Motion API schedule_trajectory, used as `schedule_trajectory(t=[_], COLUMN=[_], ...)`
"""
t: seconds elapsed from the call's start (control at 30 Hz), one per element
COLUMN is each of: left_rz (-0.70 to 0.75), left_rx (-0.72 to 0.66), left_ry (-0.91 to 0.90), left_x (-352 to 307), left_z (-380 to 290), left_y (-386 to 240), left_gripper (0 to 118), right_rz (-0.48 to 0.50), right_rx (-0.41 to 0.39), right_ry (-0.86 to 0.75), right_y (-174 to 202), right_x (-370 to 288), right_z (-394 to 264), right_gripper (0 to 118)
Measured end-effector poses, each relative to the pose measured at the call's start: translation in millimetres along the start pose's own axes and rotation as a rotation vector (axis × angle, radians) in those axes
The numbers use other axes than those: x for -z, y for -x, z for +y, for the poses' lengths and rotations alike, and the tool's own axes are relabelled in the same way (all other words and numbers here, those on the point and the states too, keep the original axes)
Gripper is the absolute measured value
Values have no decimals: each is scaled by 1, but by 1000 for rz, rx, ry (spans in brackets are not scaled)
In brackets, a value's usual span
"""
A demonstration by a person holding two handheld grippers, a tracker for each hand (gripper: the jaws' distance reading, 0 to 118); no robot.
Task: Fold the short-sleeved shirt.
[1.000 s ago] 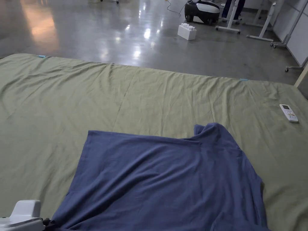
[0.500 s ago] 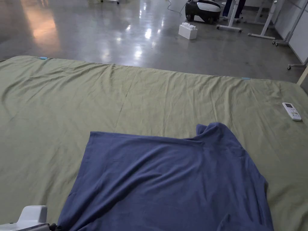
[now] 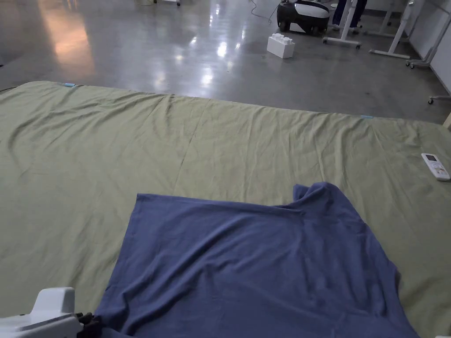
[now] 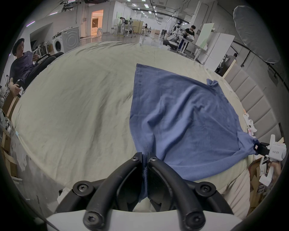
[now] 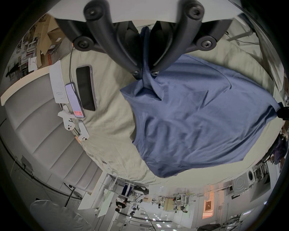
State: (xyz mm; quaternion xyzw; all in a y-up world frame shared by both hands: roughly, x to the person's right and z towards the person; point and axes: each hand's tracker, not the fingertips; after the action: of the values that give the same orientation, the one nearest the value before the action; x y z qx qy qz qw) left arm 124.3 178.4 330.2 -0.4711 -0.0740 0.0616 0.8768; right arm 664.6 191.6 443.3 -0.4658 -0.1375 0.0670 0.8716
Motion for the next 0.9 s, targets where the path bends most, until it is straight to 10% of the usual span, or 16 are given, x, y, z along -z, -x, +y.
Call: schedule_trajectory(t=[0.9], left_rz=[53], left_rx=[-7], left_ry=[35], left_x=[140], left_z=[147], left_y=[-9], left_gripper=[6], right_rz=[77], right_rx=[66], right_ry=[27], right_y=[9], right_x=[168], right_z=[156], right_gripper=[7])
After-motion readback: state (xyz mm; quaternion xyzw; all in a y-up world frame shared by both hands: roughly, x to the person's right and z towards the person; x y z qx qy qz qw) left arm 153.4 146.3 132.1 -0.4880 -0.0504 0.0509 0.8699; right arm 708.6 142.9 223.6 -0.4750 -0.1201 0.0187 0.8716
